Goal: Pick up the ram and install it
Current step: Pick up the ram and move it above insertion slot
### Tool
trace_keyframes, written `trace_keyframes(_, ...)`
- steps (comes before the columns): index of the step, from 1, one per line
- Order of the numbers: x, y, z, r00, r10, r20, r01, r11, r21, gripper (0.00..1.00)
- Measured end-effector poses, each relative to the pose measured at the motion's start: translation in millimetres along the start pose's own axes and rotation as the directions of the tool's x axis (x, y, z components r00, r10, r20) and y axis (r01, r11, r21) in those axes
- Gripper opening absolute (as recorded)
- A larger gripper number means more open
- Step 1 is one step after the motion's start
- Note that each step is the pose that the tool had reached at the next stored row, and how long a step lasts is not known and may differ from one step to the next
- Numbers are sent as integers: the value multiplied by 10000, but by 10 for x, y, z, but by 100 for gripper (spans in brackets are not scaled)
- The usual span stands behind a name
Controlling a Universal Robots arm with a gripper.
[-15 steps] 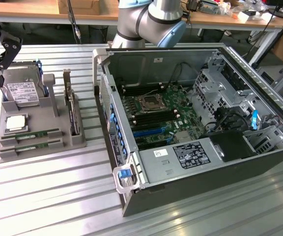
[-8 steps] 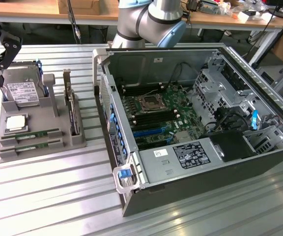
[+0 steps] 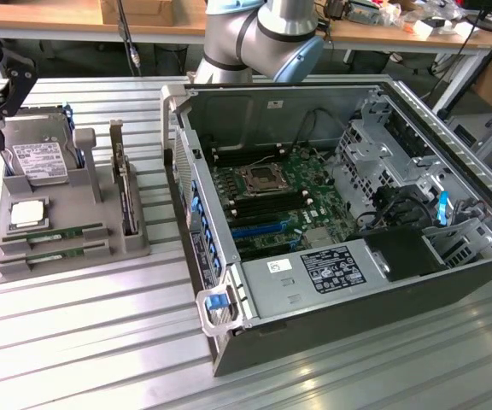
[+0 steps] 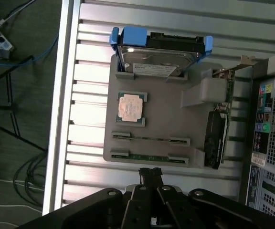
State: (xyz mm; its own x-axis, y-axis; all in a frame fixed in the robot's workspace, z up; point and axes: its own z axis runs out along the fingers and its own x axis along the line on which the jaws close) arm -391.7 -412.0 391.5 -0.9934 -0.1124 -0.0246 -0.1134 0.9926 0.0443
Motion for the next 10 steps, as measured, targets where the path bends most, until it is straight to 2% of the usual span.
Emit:
trace_keyframes(5,0,0,0,9981,-611,-26,611,9981,-16,10)
trace_keyframes(10,0,0,0,9909,-1347,-57,1347,9909,-37,10)
